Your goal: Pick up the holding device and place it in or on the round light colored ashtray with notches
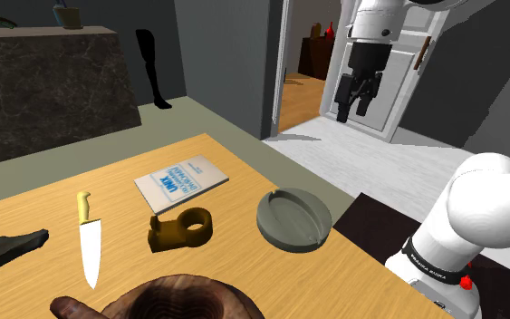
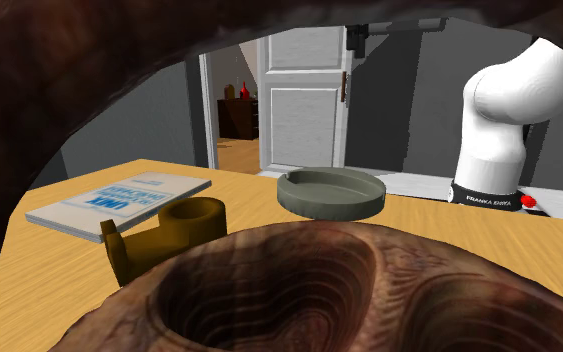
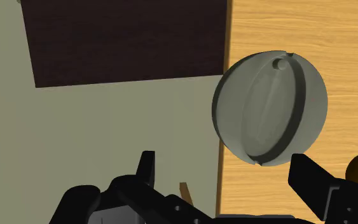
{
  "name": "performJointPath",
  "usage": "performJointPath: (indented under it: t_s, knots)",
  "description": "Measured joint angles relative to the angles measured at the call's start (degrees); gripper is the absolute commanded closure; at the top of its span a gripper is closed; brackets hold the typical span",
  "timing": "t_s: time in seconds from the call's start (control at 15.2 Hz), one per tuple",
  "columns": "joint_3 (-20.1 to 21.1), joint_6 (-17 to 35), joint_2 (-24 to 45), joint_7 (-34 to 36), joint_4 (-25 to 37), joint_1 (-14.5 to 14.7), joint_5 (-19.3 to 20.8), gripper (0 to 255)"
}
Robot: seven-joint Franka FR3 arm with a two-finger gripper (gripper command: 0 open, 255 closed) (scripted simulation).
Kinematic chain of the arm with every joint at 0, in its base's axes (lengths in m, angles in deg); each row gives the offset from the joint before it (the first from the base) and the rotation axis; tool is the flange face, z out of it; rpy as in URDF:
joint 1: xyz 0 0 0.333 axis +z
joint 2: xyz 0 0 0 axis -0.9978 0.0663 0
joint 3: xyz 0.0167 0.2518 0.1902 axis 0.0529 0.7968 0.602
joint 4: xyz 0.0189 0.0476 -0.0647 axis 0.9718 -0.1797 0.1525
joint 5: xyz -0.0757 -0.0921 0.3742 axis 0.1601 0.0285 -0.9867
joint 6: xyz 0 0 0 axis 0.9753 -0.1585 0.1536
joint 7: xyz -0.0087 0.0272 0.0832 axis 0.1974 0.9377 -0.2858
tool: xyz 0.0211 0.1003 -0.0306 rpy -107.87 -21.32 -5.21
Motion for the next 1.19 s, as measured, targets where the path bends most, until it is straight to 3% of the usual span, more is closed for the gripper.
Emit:
performJointPath:
  t_s: [0.2, 1.19]
  knots:
    - [0.7, 1.9, 2.4, -0.8, 0.3, 0.8, -0.2, 0]
    - [9.4, 15.2, 32.4, -8.7, 14.9, 9.2, 0.6, 0]
